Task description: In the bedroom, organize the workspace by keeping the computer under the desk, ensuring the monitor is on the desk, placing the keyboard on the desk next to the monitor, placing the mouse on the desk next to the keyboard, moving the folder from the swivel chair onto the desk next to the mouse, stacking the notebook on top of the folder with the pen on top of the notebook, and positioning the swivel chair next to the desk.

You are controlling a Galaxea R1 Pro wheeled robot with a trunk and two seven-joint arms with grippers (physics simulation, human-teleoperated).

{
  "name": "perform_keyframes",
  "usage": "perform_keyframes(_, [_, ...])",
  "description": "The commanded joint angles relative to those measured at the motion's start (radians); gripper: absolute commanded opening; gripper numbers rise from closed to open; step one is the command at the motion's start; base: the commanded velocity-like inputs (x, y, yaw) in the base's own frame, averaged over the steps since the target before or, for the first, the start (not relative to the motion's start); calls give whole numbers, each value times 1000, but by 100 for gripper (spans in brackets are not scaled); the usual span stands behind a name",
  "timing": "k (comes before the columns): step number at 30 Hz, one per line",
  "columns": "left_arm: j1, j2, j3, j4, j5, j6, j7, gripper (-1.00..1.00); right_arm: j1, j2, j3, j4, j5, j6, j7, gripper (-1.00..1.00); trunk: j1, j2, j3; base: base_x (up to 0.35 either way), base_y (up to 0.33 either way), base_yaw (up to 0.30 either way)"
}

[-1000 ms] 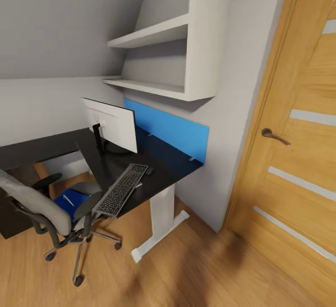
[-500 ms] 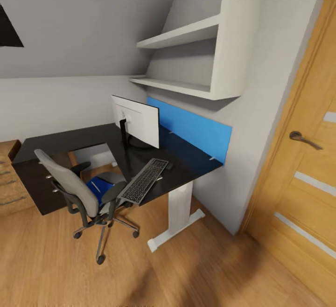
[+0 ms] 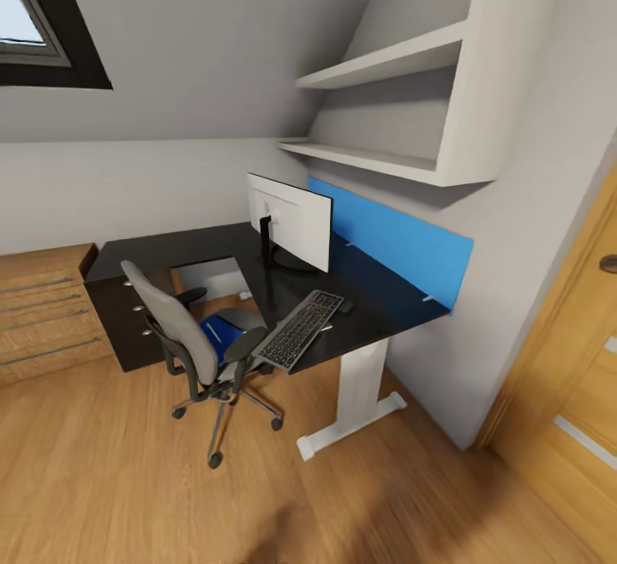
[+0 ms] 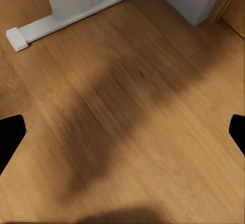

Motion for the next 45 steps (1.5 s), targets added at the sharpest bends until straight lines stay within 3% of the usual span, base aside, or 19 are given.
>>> perform_keyframes(1, [0, 0, -1, 0, 1, -2, -1, 100, 0, 0, 1, 3, -6, -4, 0, 100, 0, -1, -1, 0, 0, 281])
perform_keyframes(32, [0, -3, -4, 4, 1, -12, -1, 100, 0, 0, 3, 32, -4, -4, 2, 100, 0, -1, -13, 0, 0, 281])
perform_keyframes(38, [0, -3, -7, 5, 0, -11, -1, 100, 0, -16, 2, 31, -4, -3, 2, 100, 0, -1, -15, -7, -24, 281])
perform_keyframes(45, [0, -1, -7, 5, 1, -9, -1, 100, 0, -16, 3, 31, 6, -4, 3, 100, 0, -1, -18, -115, -197, 281])
